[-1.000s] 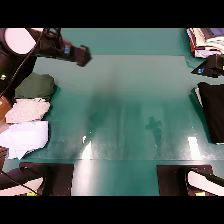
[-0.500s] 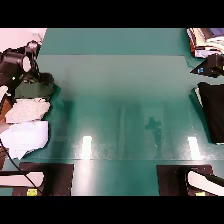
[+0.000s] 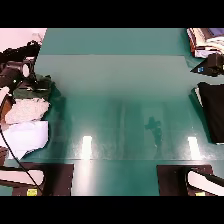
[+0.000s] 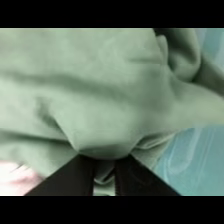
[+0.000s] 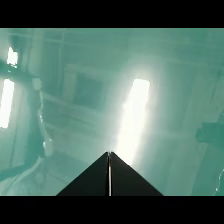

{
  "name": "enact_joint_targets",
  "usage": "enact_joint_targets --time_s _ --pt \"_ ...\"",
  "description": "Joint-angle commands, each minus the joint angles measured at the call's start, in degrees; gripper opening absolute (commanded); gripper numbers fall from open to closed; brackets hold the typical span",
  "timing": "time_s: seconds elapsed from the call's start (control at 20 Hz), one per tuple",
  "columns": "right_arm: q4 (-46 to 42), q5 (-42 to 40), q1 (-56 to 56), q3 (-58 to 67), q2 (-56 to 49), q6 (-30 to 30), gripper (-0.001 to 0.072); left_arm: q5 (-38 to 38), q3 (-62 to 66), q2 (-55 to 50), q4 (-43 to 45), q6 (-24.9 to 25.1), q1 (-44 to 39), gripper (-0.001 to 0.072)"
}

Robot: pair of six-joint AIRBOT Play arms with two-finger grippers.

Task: Fold the shirts.

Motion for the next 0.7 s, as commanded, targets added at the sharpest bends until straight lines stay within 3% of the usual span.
enact_joint_targets --time_s 0.0,0.1,0.25,0.4,0.65 --pt "0.17 -1.36 0.04 0.07 0.63 0.02 0.0022 -2.99 4.66 6.62 -0.24 2.95 -0.39 0.0032" --pt "3.30 -4.52 0.04 0.07 2.16 0.00 0.0022 -5.86 10.01 14.25 -0.37 3.91 -2.08 0.0032" --pt "8.44 -10.91 0.04 0.07 5.35 -0.02 0.0023 -15.56 19.12 24.48 -0.52 9.29 -8.02 0.0032" --pt "9.09 -14.01 0.04 0.07 8.09 -0.02 0.0022 -18.32 21.75 31.65 -4.24 9.22 -16.59 0.0032" --pt "9.03 -13.86 0.04 0.07 10.01 -0.07 0.0022 -18.78 16.02 29.53 -17.05 5.16 -32.72 0.0032"
